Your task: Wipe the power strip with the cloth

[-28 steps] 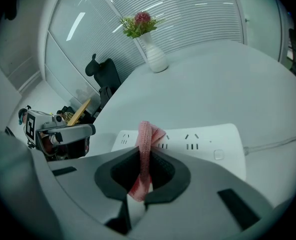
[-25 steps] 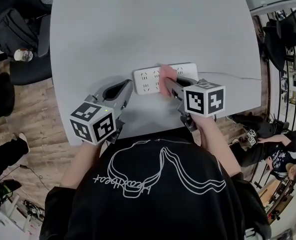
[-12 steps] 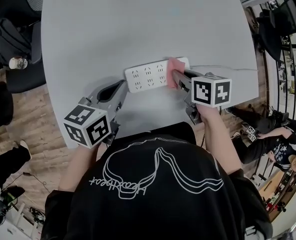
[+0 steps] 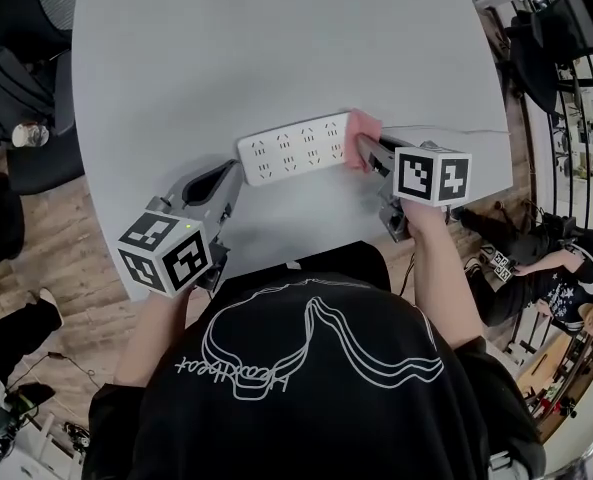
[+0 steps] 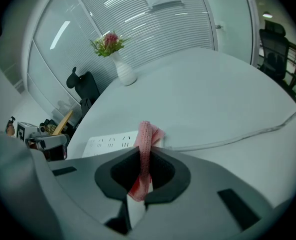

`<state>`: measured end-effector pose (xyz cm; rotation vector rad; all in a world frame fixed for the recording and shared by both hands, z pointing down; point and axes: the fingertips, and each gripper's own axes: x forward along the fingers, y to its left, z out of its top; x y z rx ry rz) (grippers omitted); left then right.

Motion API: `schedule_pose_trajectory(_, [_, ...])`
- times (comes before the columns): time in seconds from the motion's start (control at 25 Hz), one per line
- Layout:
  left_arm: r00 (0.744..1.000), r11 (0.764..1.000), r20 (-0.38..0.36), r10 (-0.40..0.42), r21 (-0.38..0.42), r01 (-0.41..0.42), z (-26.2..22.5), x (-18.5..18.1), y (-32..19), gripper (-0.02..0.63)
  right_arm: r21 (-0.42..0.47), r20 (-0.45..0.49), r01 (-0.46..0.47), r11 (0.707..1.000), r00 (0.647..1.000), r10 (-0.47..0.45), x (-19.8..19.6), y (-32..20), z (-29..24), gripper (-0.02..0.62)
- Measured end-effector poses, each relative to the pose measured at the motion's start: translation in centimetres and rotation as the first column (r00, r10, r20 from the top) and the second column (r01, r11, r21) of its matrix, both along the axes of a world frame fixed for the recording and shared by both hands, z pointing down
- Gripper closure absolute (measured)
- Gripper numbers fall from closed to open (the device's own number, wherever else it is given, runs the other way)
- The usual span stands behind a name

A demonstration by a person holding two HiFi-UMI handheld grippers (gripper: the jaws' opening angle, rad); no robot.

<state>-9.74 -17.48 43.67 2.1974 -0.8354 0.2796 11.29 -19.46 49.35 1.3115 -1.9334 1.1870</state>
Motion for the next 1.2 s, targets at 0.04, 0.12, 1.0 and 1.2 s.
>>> schedule_pose_trajectory(0.04, [1.0,1.0,0.0,0.002,0.0,-0.002,0.0,0.1,0.0,0.594,0.002,-0.007,-0.009,1.0,1.0,0.009,0.5,0.1,0.0,0.561])
schedule_pose_trajectory(0.12, [1.0,1.0,-0.005,0.005,-0.003,-0.005,0.0,0.4,0.0,0.594,0.008,-0.029,-0.02,1.0,0.999,0.021,1.6,0.2,0.0,0.561])
schedule_pose_trajectory(1.0, [1.0,1.0,0.003,-0.017,0.006,0.017,-1.0,0.3,0.8,0.594,0.125,0.043,0.023,0.992,0.999,-0.029,-0.8,0.8,-5.0,0.561])
schedule_pose_trajectory(1.2, [0.999,0.999,-0.001,-0.038,-0.011,0.038,-0.5,-0.6,1.3,0.594,0.145,0.045,0.131,0.981,0.989,-0.139,-5.5,1.5,-5.3,0.561])
